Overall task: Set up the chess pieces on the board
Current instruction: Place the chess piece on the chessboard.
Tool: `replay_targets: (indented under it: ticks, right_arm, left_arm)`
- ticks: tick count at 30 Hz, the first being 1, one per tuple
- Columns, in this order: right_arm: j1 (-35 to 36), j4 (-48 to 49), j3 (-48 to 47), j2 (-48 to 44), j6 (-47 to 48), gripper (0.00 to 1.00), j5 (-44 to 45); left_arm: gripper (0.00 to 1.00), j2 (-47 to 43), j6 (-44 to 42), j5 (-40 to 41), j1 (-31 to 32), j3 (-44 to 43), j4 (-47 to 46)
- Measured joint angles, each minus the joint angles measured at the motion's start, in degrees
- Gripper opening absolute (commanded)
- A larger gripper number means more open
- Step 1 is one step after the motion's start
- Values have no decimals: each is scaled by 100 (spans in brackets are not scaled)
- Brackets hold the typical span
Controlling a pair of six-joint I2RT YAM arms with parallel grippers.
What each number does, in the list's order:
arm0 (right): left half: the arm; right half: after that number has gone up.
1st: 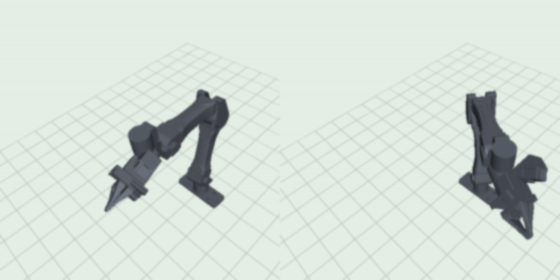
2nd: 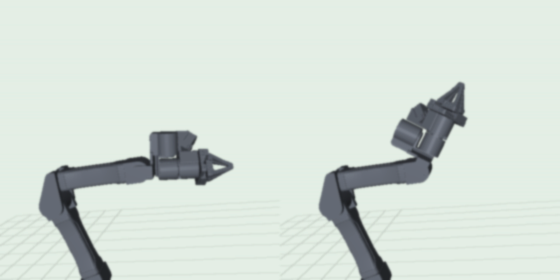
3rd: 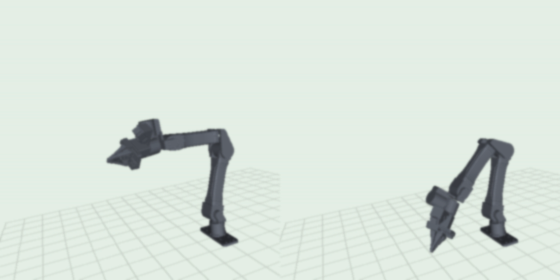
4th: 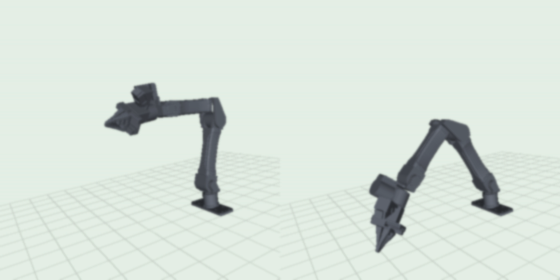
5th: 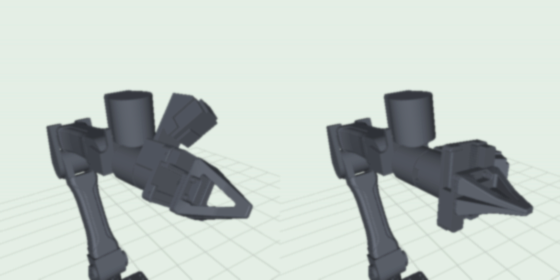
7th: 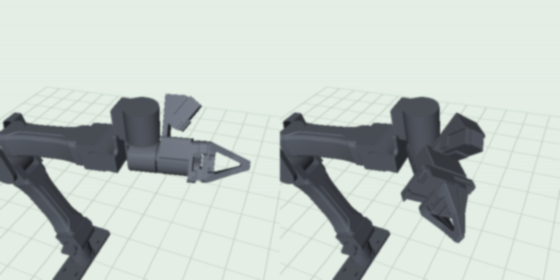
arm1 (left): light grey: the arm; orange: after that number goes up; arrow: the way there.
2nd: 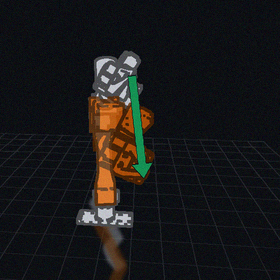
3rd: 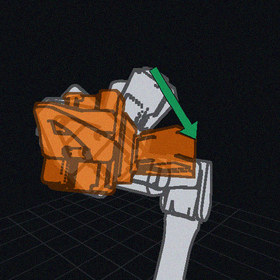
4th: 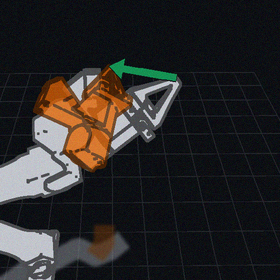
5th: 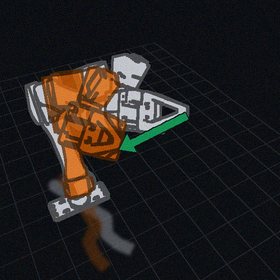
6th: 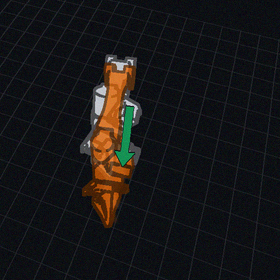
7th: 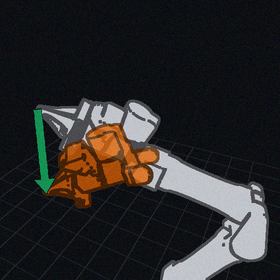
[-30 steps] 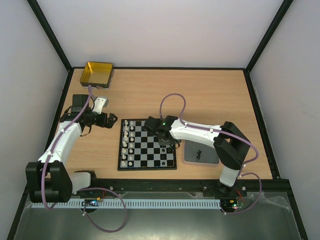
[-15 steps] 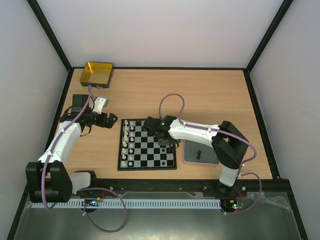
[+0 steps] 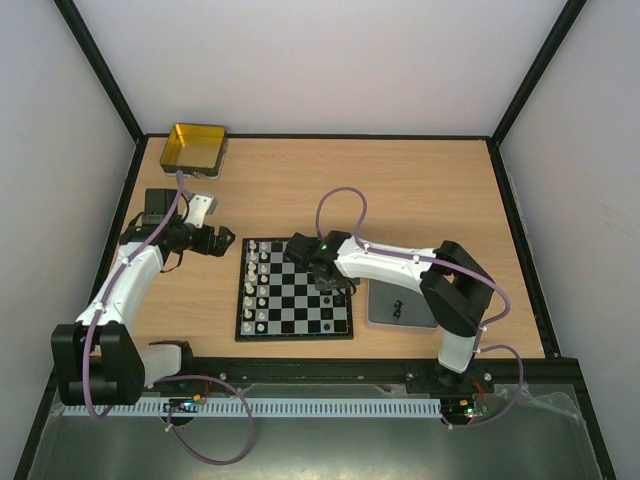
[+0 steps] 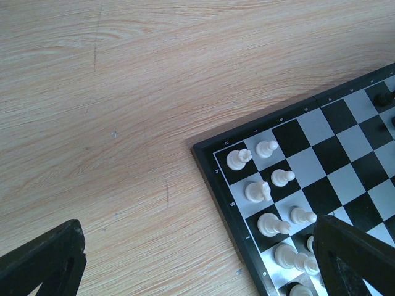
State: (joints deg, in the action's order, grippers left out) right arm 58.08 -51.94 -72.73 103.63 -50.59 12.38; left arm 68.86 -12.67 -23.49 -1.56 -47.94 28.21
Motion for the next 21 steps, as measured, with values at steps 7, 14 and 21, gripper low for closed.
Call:
replay_targets:
  ticks: [7, 14, 21]
  right_arm:
    - [0, 0, -2, 20, 4, 13, 0]
    - [0, 2, -17, 28, 4, 16, -24]
    - [0, 20, -68, 28, 0, 19, -50]
  left_arm:
    - [99, 0, 0, 0, 0, 2, 0]
    - [100, 0, 0, 0, 0, 2, 0]
    - [99, 0, 0, 0, 0, 2, 0]
